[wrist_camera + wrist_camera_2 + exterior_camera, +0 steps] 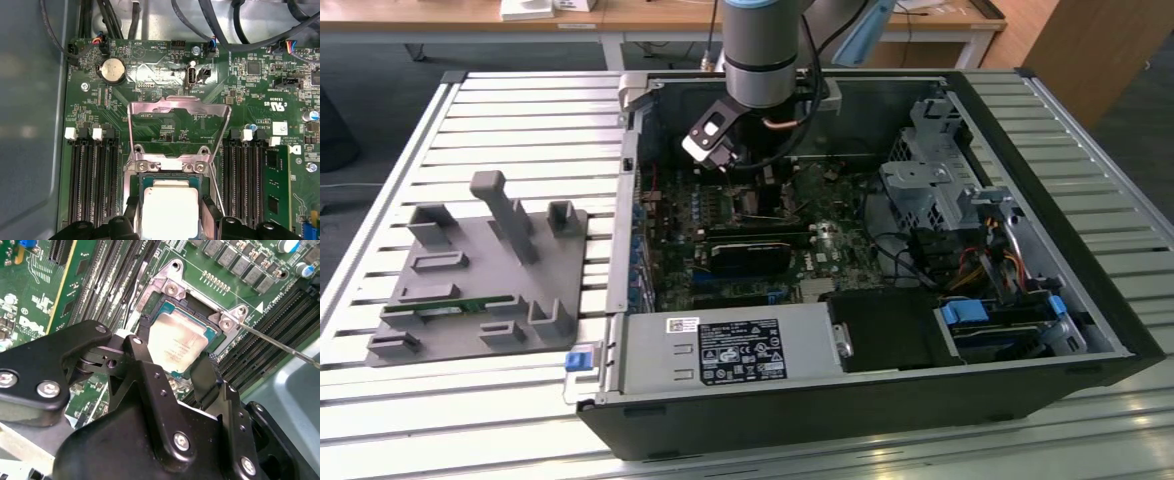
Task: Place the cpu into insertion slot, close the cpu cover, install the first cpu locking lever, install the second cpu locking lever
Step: 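Place the cpu into insertion slot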
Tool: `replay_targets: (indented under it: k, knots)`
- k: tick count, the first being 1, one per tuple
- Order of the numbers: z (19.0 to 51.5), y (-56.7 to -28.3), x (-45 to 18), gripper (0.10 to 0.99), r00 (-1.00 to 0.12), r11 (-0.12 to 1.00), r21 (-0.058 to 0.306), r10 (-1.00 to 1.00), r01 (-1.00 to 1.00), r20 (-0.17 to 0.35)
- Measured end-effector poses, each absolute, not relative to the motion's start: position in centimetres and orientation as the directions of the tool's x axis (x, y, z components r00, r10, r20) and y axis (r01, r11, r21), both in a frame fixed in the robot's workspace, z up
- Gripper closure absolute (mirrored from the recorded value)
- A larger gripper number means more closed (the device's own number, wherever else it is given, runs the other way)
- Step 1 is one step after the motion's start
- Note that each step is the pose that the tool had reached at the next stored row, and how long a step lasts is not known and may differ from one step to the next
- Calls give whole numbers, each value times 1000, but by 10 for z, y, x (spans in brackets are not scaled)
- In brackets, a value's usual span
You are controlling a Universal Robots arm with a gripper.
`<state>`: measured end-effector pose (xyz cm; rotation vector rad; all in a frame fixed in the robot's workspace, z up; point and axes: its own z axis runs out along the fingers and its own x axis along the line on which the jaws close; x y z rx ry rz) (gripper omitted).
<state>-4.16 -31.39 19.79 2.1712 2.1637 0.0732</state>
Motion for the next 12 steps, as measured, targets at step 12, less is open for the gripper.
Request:
replay_targets:
  k: [12]
  knots:
    - [207,-314,-37,800,4,-3,67,1000,998,-19]
